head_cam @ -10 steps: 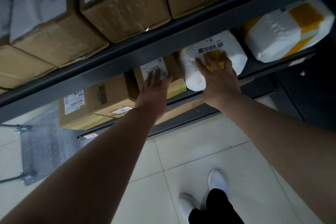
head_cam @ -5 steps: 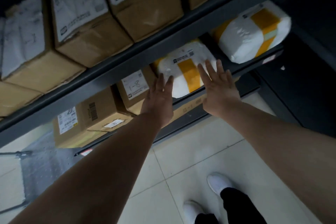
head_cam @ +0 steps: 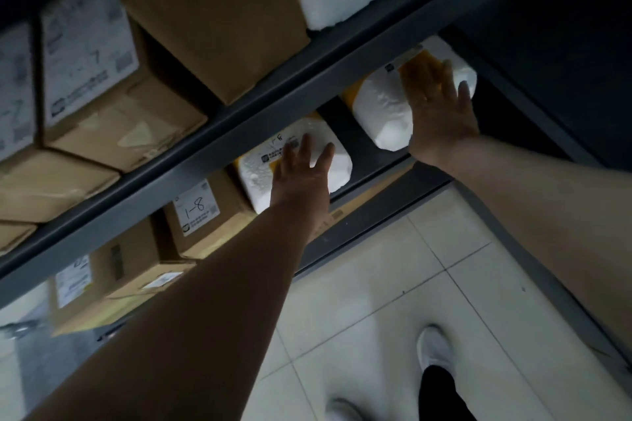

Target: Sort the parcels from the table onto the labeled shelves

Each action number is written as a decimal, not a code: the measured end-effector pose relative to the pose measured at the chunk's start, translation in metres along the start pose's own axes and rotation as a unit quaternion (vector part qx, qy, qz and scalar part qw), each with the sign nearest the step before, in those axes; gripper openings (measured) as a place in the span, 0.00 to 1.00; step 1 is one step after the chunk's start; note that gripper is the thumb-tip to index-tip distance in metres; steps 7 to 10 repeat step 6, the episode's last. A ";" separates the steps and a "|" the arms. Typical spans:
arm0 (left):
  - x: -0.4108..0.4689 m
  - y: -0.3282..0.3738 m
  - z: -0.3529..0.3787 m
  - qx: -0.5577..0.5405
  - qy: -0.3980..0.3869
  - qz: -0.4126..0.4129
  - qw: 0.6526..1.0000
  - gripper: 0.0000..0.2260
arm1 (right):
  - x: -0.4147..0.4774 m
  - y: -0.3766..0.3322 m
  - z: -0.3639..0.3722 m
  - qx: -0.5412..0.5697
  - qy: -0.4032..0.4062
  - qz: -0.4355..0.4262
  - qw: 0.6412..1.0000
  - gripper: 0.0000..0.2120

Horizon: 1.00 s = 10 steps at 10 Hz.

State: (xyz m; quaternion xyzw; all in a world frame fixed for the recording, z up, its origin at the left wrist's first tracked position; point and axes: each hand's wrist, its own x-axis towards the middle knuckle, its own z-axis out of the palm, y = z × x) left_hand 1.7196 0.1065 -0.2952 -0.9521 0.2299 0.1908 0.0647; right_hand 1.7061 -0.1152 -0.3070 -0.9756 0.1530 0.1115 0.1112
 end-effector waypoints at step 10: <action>-0.025 0.002 -0.016 -0.061 -0.050 -0.012 0.997 0.45 | -0.039 -0.029 0.019 -0.052 -0.054 -0.075 0.994 0.49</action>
